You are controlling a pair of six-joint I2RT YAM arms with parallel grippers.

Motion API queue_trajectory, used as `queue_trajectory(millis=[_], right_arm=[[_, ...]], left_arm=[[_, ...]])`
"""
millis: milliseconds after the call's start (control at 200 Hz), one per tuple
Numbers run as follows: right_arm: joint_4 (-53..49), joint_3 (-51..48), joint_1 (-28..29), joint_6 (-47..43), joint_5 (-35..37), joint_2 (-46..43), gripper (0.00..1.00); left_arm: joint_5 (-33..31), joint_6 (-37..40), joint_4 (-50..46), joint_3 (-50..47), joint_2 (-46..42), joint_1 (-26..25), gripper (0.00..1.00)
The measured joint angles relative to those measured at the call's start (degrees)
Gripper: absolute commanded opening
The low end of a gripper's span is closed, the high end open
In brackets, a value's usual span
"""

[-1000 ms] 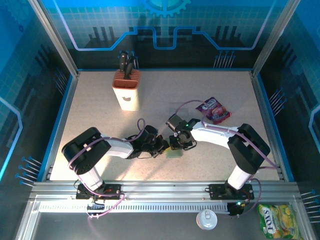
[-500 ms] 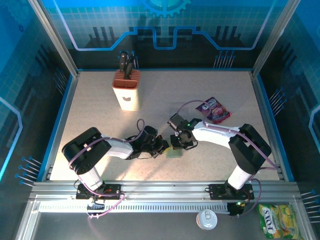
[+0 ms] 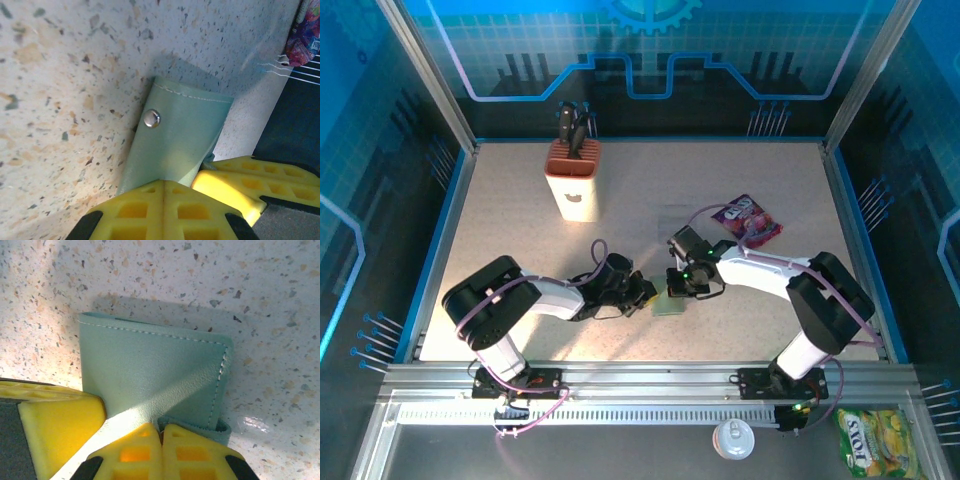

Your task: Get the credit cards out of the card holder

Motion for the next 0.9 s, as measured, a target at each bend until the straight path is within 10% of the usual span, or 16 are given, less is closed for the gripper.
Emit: queue_trajectory(millis=[900], right_arm=[[14.8, -11.1, -9.4, 2.4, -17.1, -4.7, 0.00]], left_arm=[[0.9, -0.3, 0.2, 0.0, 0.4, 0.5, 0.00]])
